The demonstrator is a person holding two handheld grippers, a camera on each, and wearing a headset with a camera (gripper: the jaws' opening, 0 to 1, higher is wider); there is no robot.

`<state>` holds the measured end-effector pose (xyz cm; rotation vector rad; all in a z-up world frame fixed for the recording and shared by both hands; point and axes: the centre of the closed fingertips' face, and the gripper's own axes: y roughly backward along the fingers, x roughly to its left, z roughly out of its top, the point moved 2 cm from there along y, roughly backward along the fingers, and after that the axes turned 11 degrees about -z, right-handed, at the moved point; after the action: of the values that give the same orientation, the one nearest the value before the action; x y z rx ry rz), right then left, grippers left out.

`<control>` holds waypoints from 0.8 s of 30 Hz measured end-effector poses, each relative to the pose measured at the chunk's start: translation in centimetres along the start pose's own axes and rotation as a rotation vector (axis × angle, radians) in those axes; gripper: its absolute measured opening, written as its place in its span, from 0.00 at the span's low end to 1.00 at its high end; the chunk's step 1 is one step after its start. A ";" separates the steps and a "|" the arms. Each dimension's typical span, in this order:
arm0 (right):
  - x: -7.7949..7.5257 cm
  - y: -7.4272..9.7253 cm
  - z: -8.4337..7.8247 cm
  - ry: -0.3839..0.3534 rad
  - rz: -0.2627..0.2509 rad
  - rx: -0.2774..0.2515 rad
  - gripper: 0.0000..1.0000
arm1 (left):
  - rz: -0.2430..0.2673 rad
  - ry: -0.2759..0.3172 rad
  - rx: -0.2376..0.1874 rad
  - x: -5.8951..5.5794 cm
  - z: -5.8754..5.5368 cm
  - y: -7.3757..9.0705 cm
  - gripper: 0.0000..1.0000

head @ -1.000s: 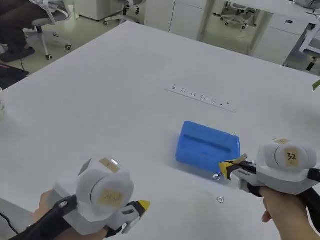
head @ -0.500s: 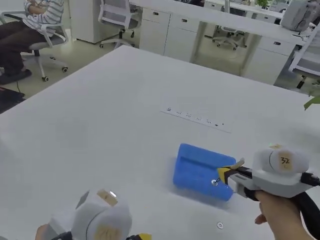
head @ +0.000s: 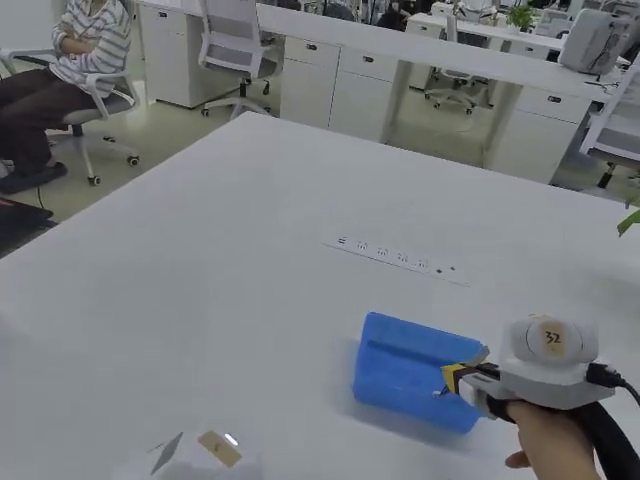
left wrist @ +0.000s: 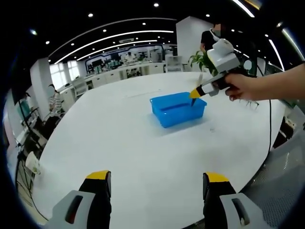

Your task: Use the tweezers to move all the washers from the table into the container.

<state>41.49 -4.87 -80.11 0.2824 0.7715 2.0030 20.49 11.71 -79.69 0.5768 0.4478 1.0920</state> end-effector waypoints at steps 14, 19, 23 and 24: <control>0.8 -1.6 -1.3 0.008 0.012 0.036 0.02 | -0.004 -0.023 0.038 -0.3 -0.5 -0.4 0.80; 0.8 -1.7 -1.3 0.008 0.016 0.048 0.03 | 0.007 -0.007 0.032 0.0 -0.5 -0.4 0.79; 0.8 -1.7 -1.4 0.008 0.014 0.055 0.03 | 0.009 -0.013 0.029 0.0 -0.4 -0.3 0.79; 0.8 -1.6 -1.4 0.007 0.013 0.057 0.03 | 0.011 -0.015 0.030 0.0 -0.4 -0.3 0.79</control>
<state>41.51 -4.17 -82.33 0.3144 0.8345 1.9974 20.44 11.66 -80.23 0.6142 0.4496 1.0920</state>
